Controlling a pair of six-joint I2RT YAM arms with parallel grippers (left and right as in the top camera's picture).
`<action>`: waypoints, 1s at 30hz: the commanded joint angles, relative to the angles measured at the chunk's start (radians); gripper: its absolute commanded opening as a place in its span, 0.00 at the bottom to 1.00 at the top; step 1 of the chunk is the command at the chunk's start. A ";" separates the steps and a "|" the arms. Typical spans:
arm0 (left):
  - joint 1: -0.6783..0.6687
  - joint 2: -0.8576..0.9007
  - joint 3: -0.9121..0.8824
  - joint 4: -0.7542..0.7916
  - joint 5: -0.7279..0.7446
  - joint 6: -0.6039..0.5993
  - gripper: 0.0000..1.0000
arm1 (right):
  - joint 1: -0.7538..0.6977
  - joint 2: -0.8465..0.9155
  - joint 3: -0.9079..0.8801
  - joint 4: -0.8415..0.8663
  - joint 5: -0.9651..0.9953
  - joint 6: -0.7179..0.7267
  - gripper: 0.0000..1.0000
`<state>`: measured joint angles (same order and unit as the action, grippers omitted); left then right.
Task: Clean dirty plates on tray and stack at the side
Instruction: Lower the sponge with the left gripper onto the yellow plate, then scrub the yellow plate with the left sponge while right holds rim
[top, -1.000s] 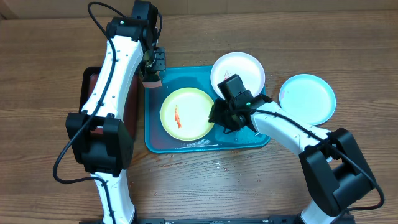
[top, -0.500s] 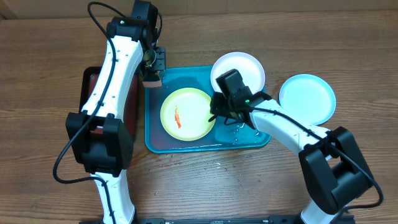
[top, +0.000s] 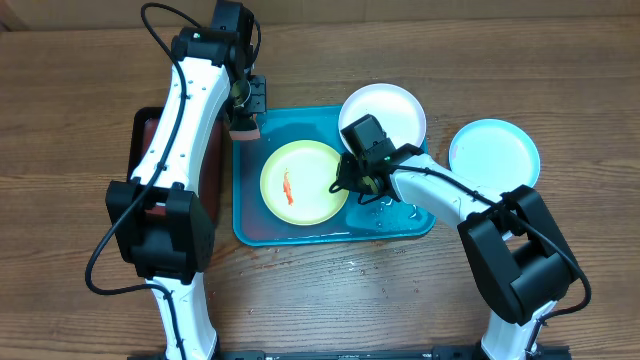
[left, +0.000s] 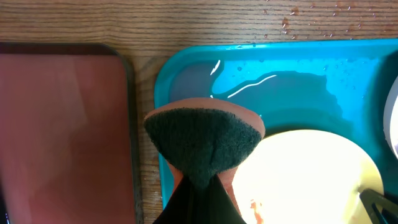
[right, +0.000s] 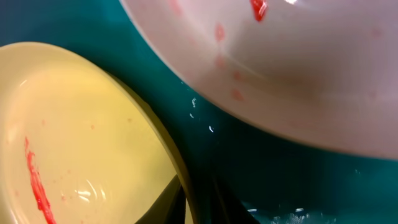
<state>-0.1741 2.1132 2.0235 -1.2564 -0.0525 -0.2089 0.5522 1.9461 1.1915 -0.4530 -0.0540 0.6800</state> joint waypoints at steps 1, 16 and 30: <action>0.003 -0.007 -0.007 0.008 0.002 -0.017 0.04 | 0.005 0.014 0.026 -0.014 -0.008 0.094 0.12; 0.003 -0.007 -0.194 0.114 0.201 0.089 0.04 | 0.005 0.040 0.027 -0.005 -0.061 0.140 0.04; -0.050 -0.007 -0.349 0.278 0.256 0.285 0.04 | 0.005 0.040 0.027 -0.002 -0.098 0.105 0.04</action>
<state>-0.1982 2.1136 1.7187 -0.9916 0.1802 0.0166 0.5522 1.9629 1.2015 -0.4564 -0.1318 0.7982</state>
